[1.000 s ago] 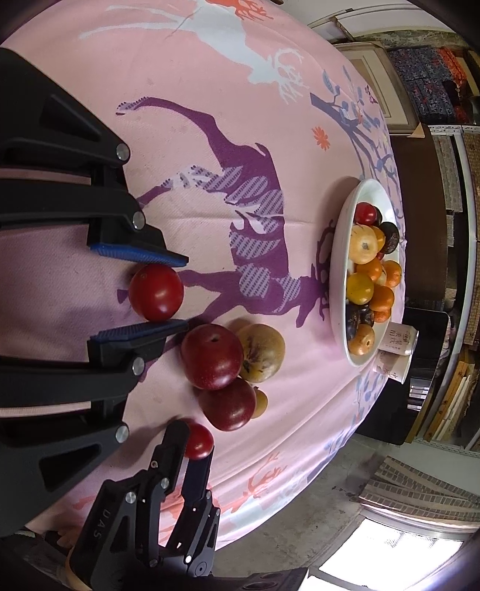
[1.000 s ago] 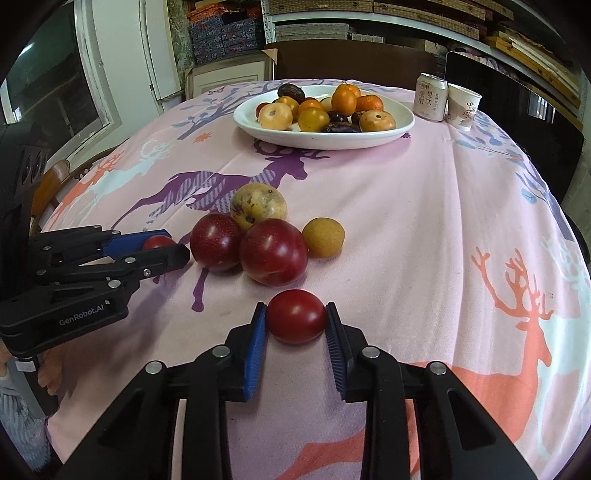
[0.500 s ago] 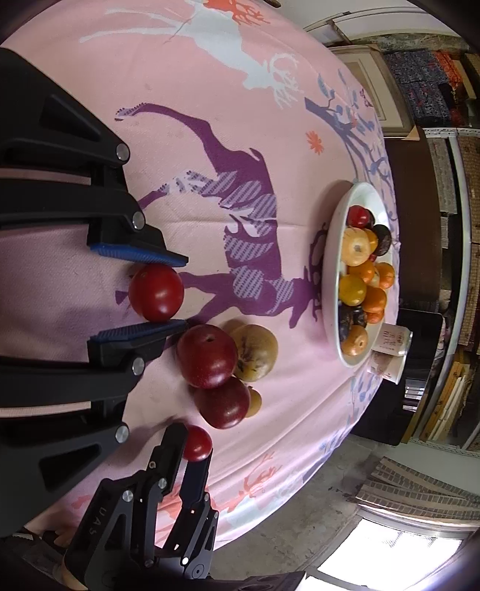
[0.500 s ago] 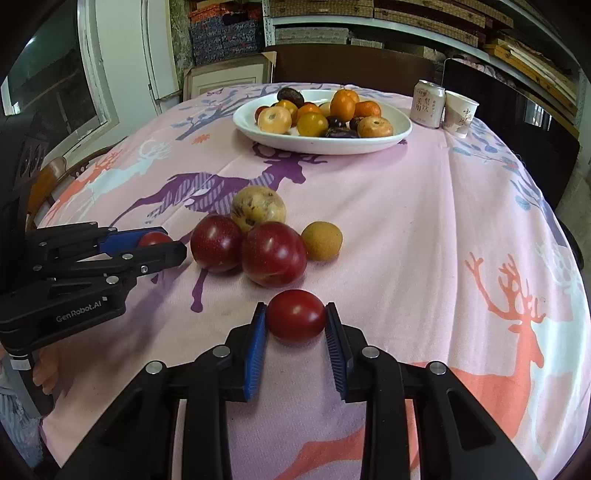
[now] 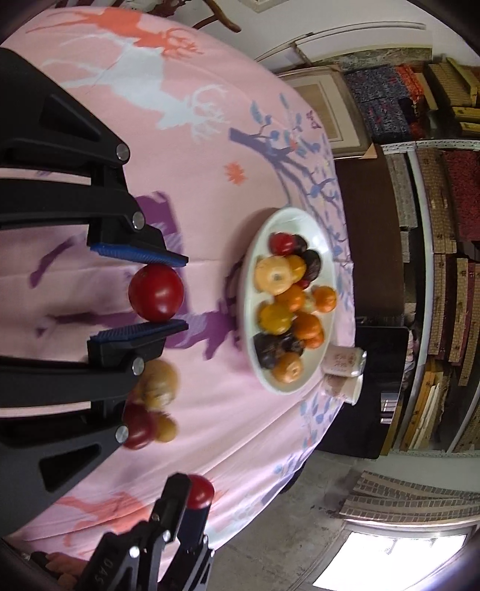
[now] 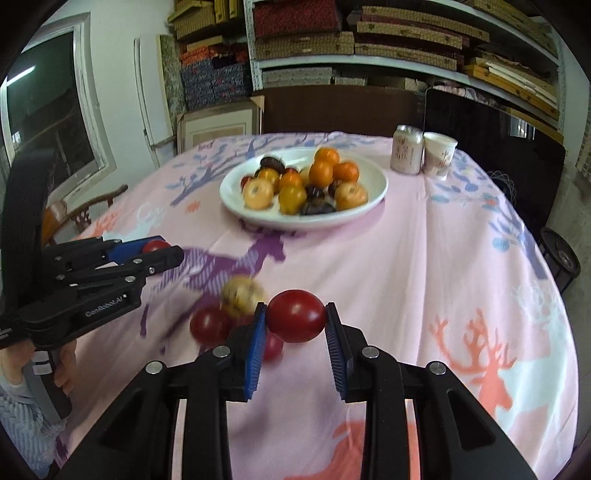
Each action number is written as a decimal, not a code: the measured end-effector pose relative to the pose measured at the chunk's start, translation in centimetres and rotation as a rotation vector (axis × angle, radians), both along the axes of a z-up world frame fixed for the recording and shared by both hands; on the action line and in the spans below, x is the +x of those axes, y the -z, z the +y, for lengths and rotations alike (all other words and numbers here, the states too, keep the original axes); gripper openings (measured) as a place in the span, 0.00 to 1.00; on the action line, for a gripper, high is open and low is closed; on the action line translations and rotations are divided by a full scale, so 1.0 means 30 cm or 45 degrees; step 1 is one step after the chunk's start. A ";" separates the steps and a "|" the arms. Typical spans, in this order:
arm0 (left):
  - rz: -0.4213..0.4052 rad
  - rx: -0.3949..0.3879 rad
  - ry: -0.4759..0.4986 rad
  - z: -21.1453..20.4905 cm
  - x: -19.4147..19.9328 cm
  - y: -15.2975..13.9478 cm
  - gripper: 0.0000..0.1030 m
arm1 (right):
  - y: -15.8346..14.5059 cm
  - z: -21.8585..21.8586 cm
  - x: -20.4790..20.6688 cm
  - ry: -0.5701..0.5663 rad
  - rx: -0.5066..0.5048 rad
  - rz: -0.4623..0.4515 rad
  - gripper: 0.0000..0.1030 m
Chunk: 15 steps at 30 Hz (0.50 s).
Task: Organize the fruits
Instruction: 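Lower both red tomatoes onto the white plate and open both tools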
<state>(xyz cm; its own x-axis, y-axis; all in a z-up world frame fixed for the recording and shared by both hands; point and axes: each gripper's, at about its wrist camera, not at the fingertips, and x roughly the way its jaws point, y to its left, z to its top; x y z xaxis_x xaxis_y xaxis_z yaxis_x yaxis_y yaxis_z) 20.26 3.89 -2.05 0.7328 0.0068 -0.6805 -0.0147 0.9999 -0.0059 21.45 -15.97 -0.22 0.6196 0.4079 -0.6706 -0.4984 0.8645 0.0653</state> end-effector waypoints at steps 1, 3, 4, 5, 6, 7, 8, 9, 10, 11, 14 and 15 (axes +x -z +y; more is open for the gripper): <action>-0.005 -0.007 -0.011 0.012 0.026 -0.014 0.28 | -0.018 0.005 0.025 0.007 0.009 -0.013 0.31; -0.015 -0.033 -0.029 0.038 0.093 -0.045 0.28 | -0.055 0.014 0.085 0.024 0.028 -0.032 0.31; -0.020 -0.038 -0.036 0.045 0.122 -0.056 0.28 | -0.070 0.020 0.119 0.031 0.042 -0.036 0.31; -0.028 -0.038 -0.043 0.053 0.158 -0.068 0.28 | -0.084 0.029 0.162 0.040 0.059 -0.040 0.31; -0.037 -0.039 -0.052 0.059 0.195 -0.077 0.28 | -0.092 0.036 0.193 0.046 0.068 -0.041 0.31; -0.041 -0.039 -0.057 0.062 0.226 -0.082 0.28 | -0.098 0.045 0.228 0.053 0.079 -0.040 0.31; -0.042 -0.035 -0.063 0.063 0.267 -0.084 0.28 | -0.100 0.054 0.258 0.060 0.088 -0.037 0.31; -0.043 -0.031 -0.066 0.062 0.299 -0.082 0.28 | -0.098 0.070 0.307 0.064 0.095 -0.028 0.31; -0.047 -0.021 -0.072 0.061 0.336 -0.078 0.28 | -0.096 0.078 0.330 0.066 0.098 -0.024 0.31; -0.050 -0.013 -0.076 0.062 0.363 -0.073 0.28 | -0.090 0.091 0.372 0.071 0.097 -0.018 0.31; -0.049 0.006 -0.084 0.061 0.442 -0.054 0.28 | -0.069 0.119 0.456 0.086 0.084 -0.003 0.31; -0.046 0.006 -0.086 0.063 0.464 -0.047 0.28 | -0.064 0.126 0.474 0.089 0.080 0.000 0.31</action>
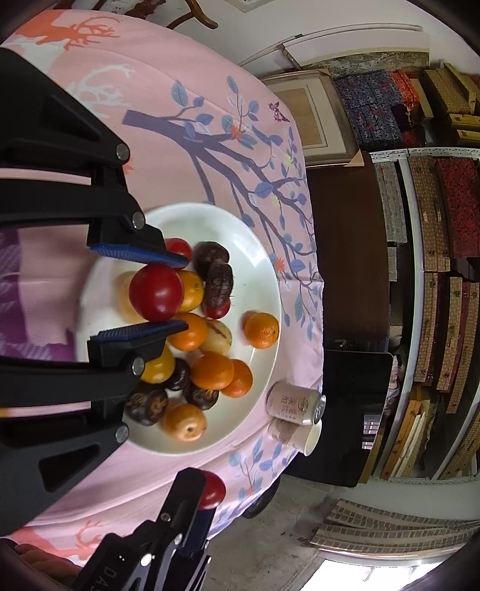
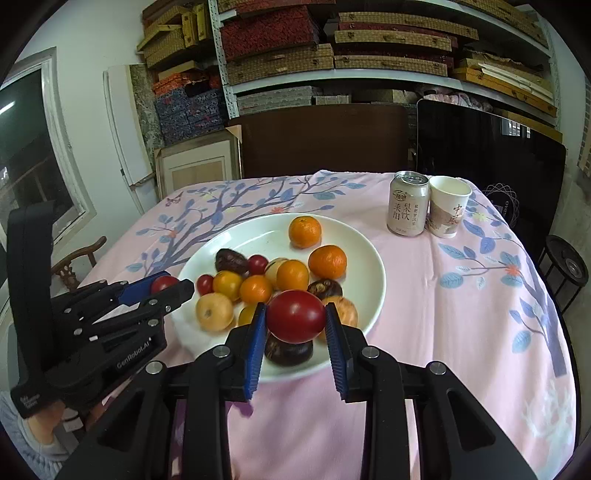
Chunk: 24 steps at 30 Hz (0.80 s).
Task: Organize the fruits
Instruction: 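Lower both red tomatoes onto the white plate and open both tools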
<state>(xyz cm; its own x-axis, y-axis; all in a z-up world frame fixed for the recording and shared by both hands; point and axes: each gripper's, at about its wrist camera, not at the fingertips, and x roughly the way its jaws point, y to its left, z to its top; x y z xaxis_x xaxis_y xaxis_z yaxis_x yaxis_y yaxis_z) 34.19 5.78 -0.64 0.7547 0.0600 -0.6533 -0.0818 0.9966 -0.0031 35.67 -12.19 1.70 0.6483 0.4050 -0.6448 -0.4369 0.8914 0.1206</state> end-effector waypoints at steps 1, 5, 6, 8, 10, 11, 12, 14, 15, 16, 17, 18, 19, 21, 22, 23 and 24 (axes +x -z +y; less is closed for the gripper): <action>0.002 -0.004 -0.001 0.003 0.020 0.007 0.28 | 0.006 0.008 0.018 0.002 -0.005 0.002 0.31; 0.024 -0.008 -0.003 0.015 0.074 0.043 0.28 | 0.031 0.029 0.066 0.006 -0.009 0.013 0.31; 0.032 -0.008 -0.005 0.019 0.083 0.052 0.28 | 0.041 0.033 0.072 0.003 -0.017 0.019 0.31; 0.043 -0.019 -0.007 0.024 0.095 0.067 0.28 | 0.058 0.041 0.079 -0.003 -0.032 0.029 0.31; 0.051 -0.024 -0.005 0.024 0.107 0.077 0.28 | 0.071 0.043 0.081 -0.007 -0.042 0.035 0.31; 0.053 -0.021 -0.003 0.021 0.107 0.080 0.28 | 0.077 0.046 0.081 -0.007 -0.047 0.037 0.31; 0.053 -0.013 0.001 0.016 0.109 0.083 0.28 | 0.080 0.047 0.082 -0.007 -0.049 0.038 0.31; 0.048 0.013 0.007 0.003 0.112 0.084 0.28 | 0.086 0.048 0.085 -0.006 -0.053 0.040 0.31; 0.046 0.016 0.014 -0.002 0.113 0.083 0.28 | 0.088 0.048 0.086 -0.005 -0.051 0.041 0.31; 0.044 0.019 0.018 -0.006 0.114 0.085 0.28 | 0.091 0.046 0.087 -0.002 -0.045 0.041 0.31; 0.040 0.026 0.018 -0.009 0.113 0.083 0.28 | 0.095 0.044 0.090 -0.002 -0.031 0.042 0.31; 0.039 0.034 0.018 -0.012 0.115 0.085 0.33 | 0.098 0.042 0.091 -0.001 -0.024 0.041 0.42; 0.038 0.041 0.016 -0.015 0.115 0.087 0.39 | 0.099 0.039 0.090 0.007 -0.024 0.032 0.58; 0.015 0.057 0.001 -0.019 0.107 0.082 0.53 | 0.098 0.038 0.088 0.008 -0.031 0.017 0.60; 0.010 0.068 -0.004 -0.020 0.105 0.078 0.53 | 0.095 0.038 0.085 0.006 -0.029 0.017 0.60; 0.006 0.071 -0.003 -0.020 0.104 0.075 0.53 | 0.091 0.037 0.081 0.005 -0.021 0.014 0.60; 0.002 0.068 -0.003 -0.020 0.101 0.071 0.53 | 0.087 0.035 0.080 0.006 -0.019 0.008 0.60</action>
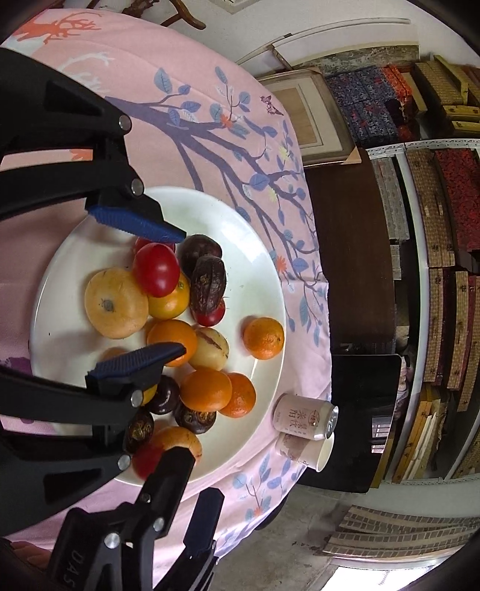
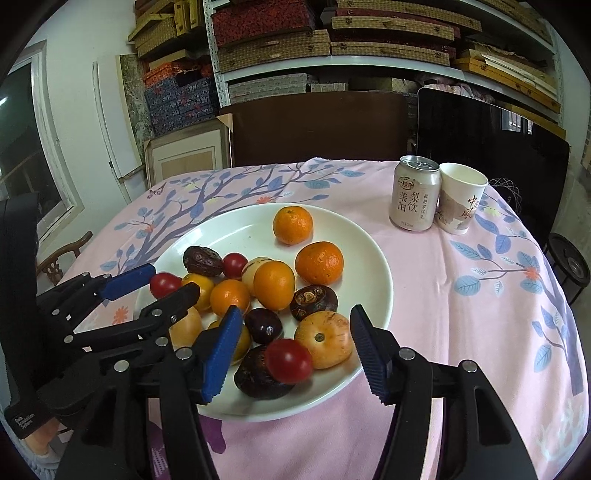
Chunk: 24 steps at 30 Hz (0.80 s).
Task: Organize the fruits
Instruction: 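Lower both red tomatoes onto the white plate and open both tools, then grasp a red plum with the left tool while the right tool grasps another red plum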
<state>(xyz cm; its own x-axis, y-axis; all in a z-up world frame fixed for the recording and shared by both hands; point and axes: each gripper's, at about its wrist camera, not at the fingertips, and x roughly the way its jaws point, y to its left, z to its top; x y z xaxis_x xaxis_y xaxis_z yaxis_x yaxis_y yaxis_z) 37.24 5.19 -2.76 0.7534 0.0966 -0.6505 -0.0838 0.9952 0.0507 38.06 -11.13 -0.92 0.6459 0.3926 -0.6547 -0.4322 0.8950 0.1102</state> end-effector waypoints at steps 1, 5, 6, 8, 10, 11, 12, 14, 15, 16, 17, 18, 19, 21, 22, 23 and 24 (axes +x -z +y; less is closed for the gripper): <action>-0.003 -0.001 -0.001 0.000 -0.003 -0.004 0.53 | -0.003 0.000 -0.003 -0.002 0.000 -0.003 0.60; -0.011 0.014 -0.003 -0.006 -0.014 -0.015 0.54 | -0.016 0.002 -0.014 -0.010 0.000 -0.011 0.60; -0.015 0.022 -0.007 -0.008 -0.018 -0.018 0.54 | -0.019 0.002 -0.017 -0.013 0.001 -0.011 0.60; -0.021 0.038 -0.010 -0.015 -0.032 -0.026 0.54 | -0.026 -0.002 -0.025 -0.014 0.007 -0.015 0.60; -0.031 0.053 -0.015 -0.019 -0.056 -0.036 0.55 | -0.033 -0.005 -0.031 -0.017 0.017 -0.017 0.60; -0.036 0.058 -0.021 -0.018 -0.071 -0.040 0.57 | -0.040 -0.007 -0.038 -0.019 0.025 -0.022 0.60; -0.042 0.061 -0.028 -0.017 -0.085 -0.044 0.61 | -0.046 -0.008 -0.043 -0.021 0.031 -0.025 0.60; -0.052 0.066 -0.042 -0.012 -0.121 -0.051 0.63 | -0.058 -0.011 -0.062 -0.028 0.042 -0.035 0.60; -0.057 0.069 -0.047 -0.010 -0.141 -0.054 0.63 | -0.063 -0.014 -0.072 -0.031 0.046 -0.041 0.60; -0.060 0.073 -0.049 -0.008 -0.156 -0.057 0.63 | -0.067 -0.014 -0.086 -0.034 0.049 -0.047 0.61; -0.064 0.075 -0.053 -0.006 -0.177 -0.061 0.64 | -0.069 -0.017 -0.100 -0.036 0.052 -0.053 0.63; -0.069 0.073 -0.058 -0.004 -0.196 -0.066 0.65 | -0.068 -0.025 -0.123 -0.037 0.059 -0.060 0.66; -0.073 0.067 -0.064 -0.001 -0.218 -0.069 0.66 | -0.065 -0.033 -0.141 -0.036 0.065 -0.063 0.67; -0.080 0.053 -0.071 0.004 -0.264 -0.071 0.70 | -0.052 -0.053 -0.180 -0.030 0.070 -0.058 0.67; -0.081 0.053 -0.079 0.005 -0.293 -0.067 0.71 | -0.045 -0.063 -0.197 -0.027 0.072 -0.055 0.67; -0.082 0.053 -0.085 0.004 -0.314 -0.063 0.72 | -0.032 -0.081 -0.223 -0.017 0.078 -0.053 0.67; -0.080 0.052 -0.088 0.002 -0.339 -0.056 0.73 | -0.021 -0.096 -0.245 -0.007 0.082 -0.048 0.68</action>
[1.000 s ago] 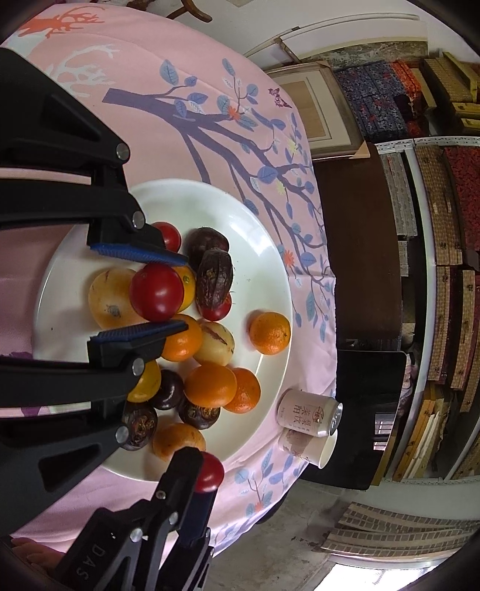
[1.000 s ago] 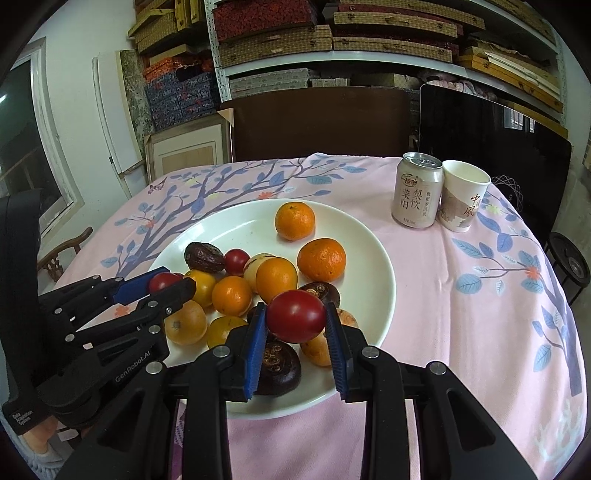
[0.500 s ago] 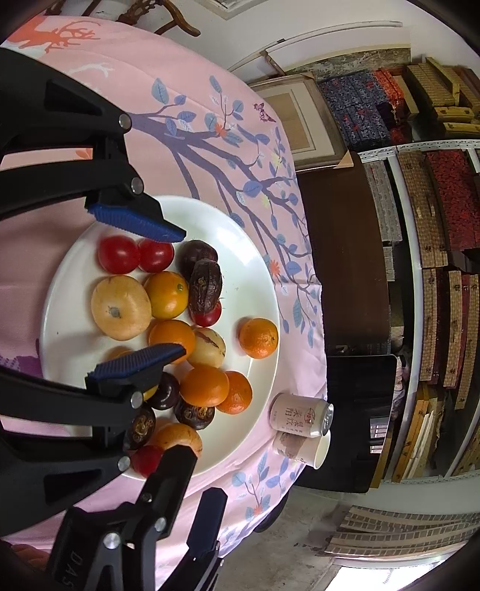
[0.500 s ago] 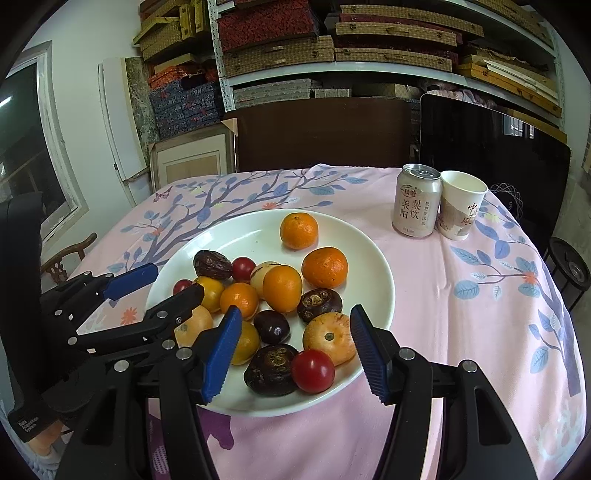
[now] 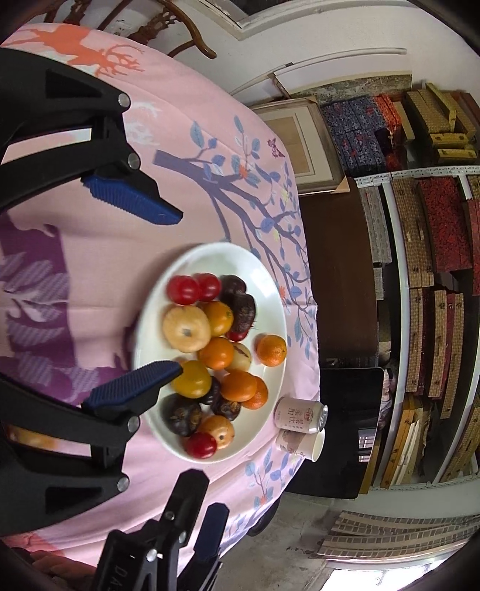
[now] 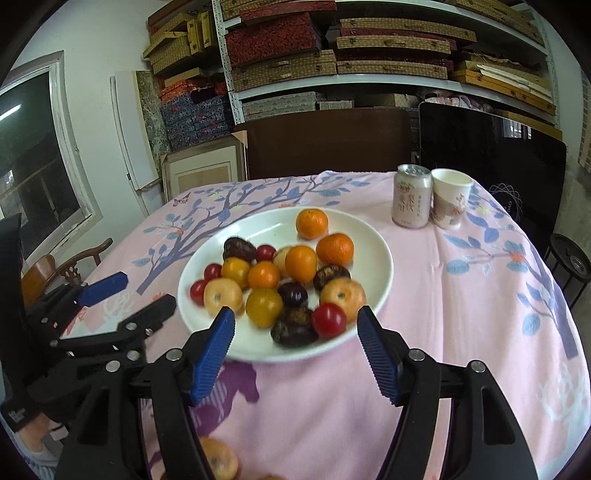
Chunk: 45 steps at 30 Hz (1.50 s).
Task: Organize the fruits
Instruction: 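Grasp a red plum with the left tool while the right tool grasps another red plum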
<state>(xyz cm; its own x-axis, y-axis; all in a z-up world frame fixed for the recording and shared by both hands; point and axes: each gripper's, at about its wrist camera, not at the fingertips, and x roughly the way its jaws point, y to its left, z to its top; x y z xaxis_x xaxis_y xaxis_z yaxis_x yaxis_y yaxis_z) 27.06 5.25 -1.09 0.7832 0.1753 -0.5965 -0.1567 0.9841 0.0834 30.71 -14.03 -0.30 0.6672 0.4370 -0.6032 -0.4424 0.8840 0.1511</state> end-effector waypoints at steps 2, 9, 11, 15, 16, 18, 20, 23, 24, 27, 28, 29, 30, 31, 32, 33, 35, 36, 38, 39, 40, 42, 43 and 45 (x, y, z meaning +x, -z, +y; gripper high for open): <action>0.011 -0.002 0.004 -0.008 -0.038 0.014 0.73 | 0.024 -0.030 -0.042 0.015 0.002 0.015 0.68; 0.022 0.003 0.040 -0.055 -0.158 0.046 0.78 | 0.078 -0.110 -0.198 0.033 0.032 0.031 0.73; 0.046 -0.007 0.056 -0.064 -0.198 0.071 0.80 | 0.099 -0.119 -0.236 0.001 0.037 0.057 0.73; 0.099 -0.031 0.103 -0.072 -0.262 0.112 0.80 | 0.140 -0.106 -0.288 -0.080 0.009 0.121 0.73; 0.106 -0.037 0.118 -0.076 -0.276 0.119 0.80 | 0.145 -0.099 -0.292 -0.095 0.002 0.129 0.73; 0.113 -0.038 0.143 -0.090 -0.301 0.129 0.80 | 0.149 -0.086 -0.300 -0.117 -0.005 0.133 0.73; 0.107 -0.046 0.178 -0.103 -0.325 0.133 0.80 | 0.149 -0.080 -0.304 -0.133 -0.004 0.135 0.73; 0.112 -0.059 0.250 -0.131 -0.337 0.134 0.81 | 0.147 -0.093 -0.306 -0.115 0.008 0.136 0.73; 0.110 -0.049 0.260 -0.140 -0.338 0.135 0.81 | 0.147 -0.105 -0.301 -0.096 0.025 0.146 0.73; 0.128 -0.069 0.303 -0.155 -0.332 0.137 0.81 | 0.150 -0.133 -0.282 -0.056 0.061 0.172 0.73; 0.134 -0.072 0.313 -0.160 -0.332 0.139 0.81 | 0.152 -0.137 -0.278 -0.051 0.066 0.179 0.73; 0.134 -0.060 0.326 -0.170 -0.335 0.140 0.81 | 0.153 -0.140 -0.276 -0.049 0.069 0.184 0.73; 0.132 -0.050 0.339 -0.180 -0.335 0.139 0.81 | 0.152 -0.141 -0.276 -0.047 0.072 0.184 0.73; 0.128 -0.043 0.355 -0.189 -0.337 0.137 0.80 | 0.151 -0.141 -0.275 -0.046 0.073 0.182 0.73; 0.131 -0.034 0.376 -0.201 -0.338 0.139 0.76 | 0.151 -0.143 -0.275 -0.044 0.075 0.182 0.73; 0.144 -0.026 0.389 -0.211 -0.334 0.145 0.70 | 0.151 -0.144 -0.274 -0.042 0.076 0.183 0.73; 0.185 -0.039 0.418 -0.221 -0.318 0.160 0.59 | 0.152 -0.148 -0.272 -0.037 0.079 0.187 0.73; 0.191 -0.061 0.431 -0.219 -0.316 0.162 0.54 | 0.152 -0.149 -0.272 -0.036 0.080 0.187 0.73; 0.205 -0.094 0.447 -0.215 -0.311 0.167 0.50 | 0.152 -0.150 -0.273 -0.036 0.080 0.188 0.73; 0.209 -0.098 0.446 -0.215 -0.309 0.170 0.49 | 0.152 -0.149 -0.273 -0.038 0.079 0.188 0.73; 0.215 -0.107 0.450 -0.213 -0.306 0.172 0.47 | 0.152 -0.149 -0.273 -0.039 0.077 0.190 0.73; 0.239 -0.148 0.477 -0.212 -0.298 0.181 0.38 | 0.153 -0.148 -0.273 -0.041 0.074 0.193 0.73; 0.243 -0.149 0.479 -0.213 -0.295 0.184 0.38 | 0.154 -0.148 -0.272 -0.041 0.073 0.194 0.73; 0.243 -0.145 0.481 -0.217 -0.296 0.186 0.38 | 0.157 -0.148 -0.270 -0.038 0.072 0.199 0.73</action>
